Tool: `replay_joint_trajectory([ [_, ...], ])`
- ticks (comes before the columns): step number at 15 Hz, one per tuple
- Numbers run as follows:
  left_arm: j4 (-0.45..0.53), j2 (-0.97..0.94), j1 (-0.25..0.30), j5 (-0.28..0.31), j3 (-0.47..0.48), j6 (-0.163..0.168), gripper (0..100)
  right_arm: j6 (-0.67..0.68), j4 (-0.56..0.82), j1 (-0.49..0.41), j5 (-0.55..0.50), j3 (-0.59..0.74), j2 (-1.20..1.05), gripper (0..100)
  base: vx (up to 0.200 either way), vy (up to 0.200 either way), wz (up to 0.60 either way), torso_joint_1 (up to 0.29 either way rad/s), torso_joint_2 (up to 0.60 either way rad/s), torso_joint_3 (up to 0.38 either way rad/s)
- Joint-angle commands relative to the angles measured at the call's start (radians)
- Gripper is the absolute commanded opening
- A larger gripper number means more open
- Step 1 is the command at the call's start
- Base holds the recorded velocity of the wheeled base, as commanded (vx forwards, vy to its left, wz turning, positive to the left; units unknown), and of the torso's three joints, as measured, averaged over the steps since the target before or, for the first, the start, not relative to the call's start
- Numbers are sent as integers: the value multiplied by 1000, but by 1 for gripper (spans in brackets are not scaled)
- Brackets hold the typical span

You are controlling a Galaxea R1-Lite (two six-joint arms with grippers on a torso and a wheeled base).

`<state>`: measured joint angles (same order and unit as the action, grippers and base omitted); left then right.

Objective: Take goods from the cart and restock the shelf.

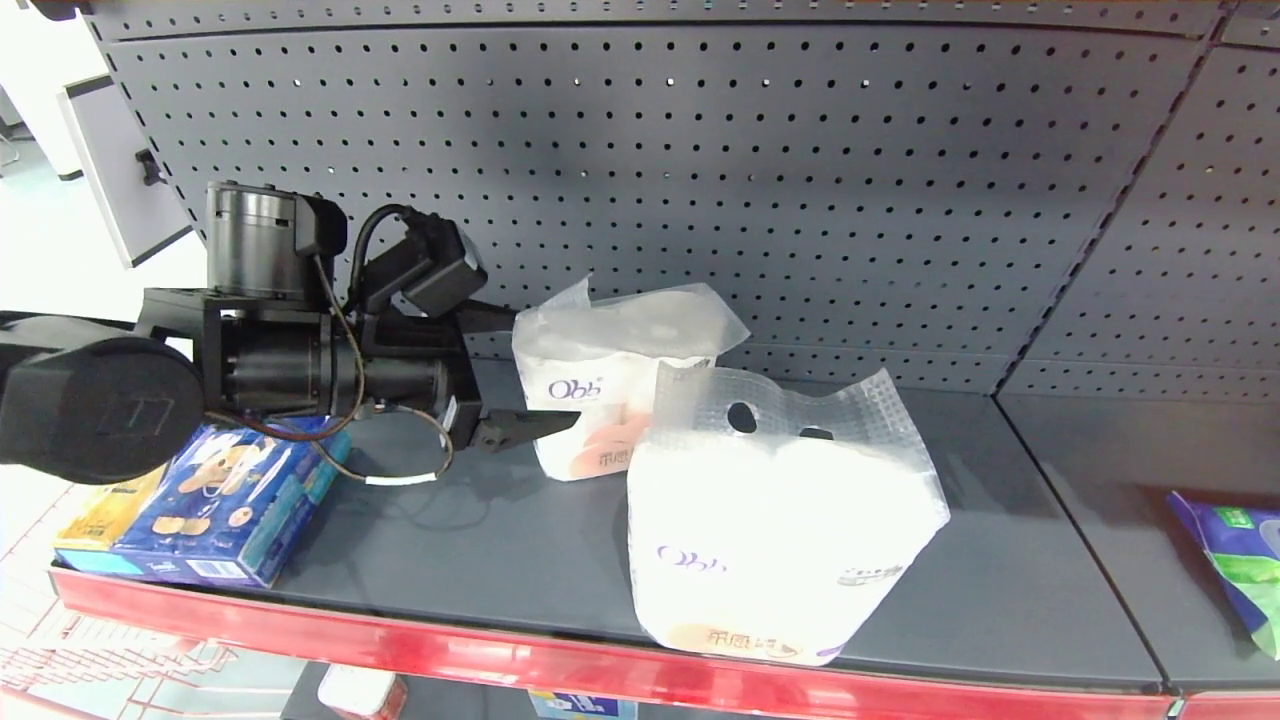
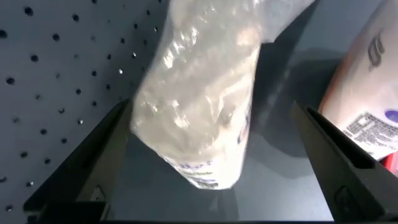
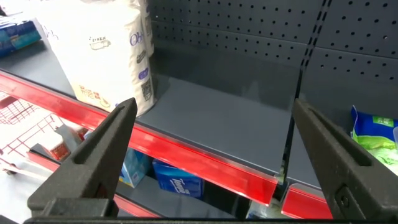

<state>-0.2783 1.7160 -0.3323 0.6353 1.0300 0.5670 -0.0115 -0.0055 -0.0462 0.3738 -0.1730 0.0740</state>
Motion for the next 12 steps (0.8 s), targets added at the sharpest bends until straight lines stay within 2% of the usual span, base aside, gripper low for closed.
replay_joint_trajectory([
  [1, -1, -3, 15, 0, -31, 1, 100, -1, -1, 0, -1, 0, 3, 100, 0, 0, 0, 0, 0, 0],
  [8, -2, 34, 16, 0, -21, -3, 100, -1, 1, 0, -1, 0, 3, 100, 0, 0, 0, 0, 0, 0],
  [12, -73, 83, 13, -2, 10, -4, 100, -1, 1, -1, -1, 1, 3, 100, 0, 0, 0, 0, 0, 0],
])
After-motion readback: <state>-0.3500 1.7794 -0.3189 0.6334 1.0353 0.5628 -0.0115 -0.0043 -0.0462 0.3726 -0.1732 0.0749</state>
